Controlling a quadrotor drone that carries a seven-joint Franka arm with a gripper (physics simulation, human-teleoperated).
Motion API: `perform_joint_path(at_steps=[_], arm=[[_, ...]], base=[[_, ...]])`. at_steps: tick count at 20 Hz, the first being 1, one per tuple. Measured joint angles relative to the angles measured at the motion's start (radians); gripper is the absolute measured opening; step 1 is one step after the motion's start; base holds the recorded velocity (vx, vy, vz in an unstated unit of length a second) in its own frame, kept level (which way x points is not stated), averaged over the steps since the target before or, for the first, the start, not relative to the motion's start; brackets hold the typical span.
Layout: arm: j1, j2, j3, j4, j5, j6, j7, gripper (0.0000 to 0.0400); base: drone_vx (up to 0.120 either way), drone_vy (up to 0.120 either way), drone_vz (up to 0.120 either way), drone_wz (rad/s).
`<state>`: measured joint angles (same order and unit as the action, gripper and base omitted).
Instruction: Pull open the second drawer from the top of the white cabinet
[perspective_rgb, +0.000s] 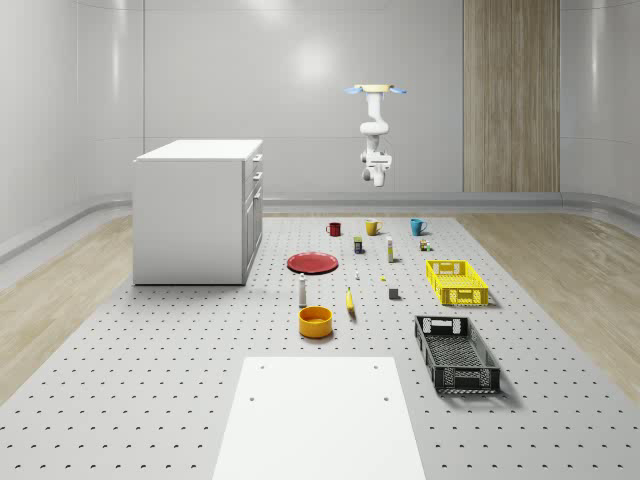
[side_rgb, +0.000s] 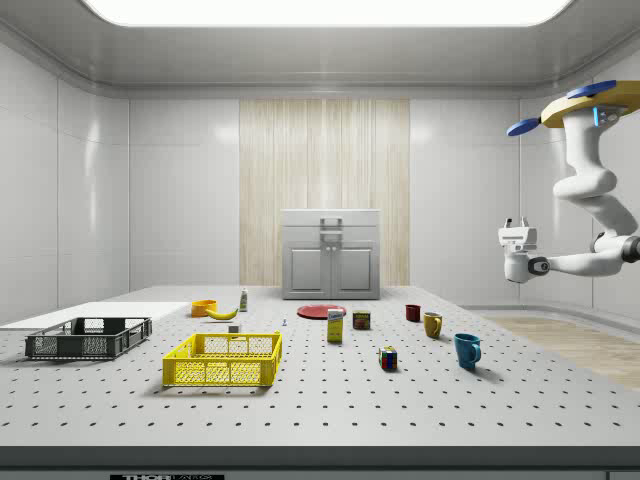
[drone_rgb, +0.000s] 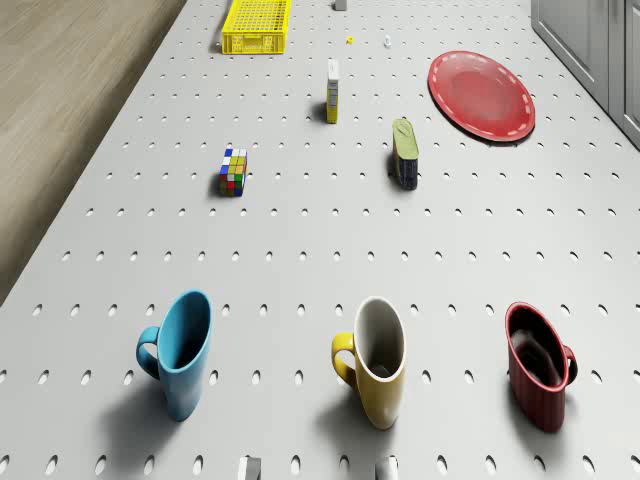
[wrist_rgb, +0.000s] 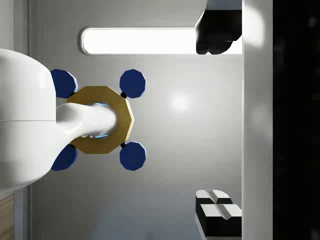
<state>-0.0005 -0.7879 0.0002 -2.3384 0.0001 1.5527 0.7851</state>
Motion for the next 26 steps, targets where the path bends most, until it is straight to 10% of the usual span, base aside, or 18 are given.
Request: perform_joint_path(at_steps=[12,26], arm=[[-0.004,0.065,0.003,0.236,0.002,-0.162,-0.002,0.0304],[-0.007,0.085,0.004,0.296,0.002,-0.190,-0.003,0.0300]], base=[[0.000,0.000,0.000,0.000],[0.000,0.000,0.000,0.000]])
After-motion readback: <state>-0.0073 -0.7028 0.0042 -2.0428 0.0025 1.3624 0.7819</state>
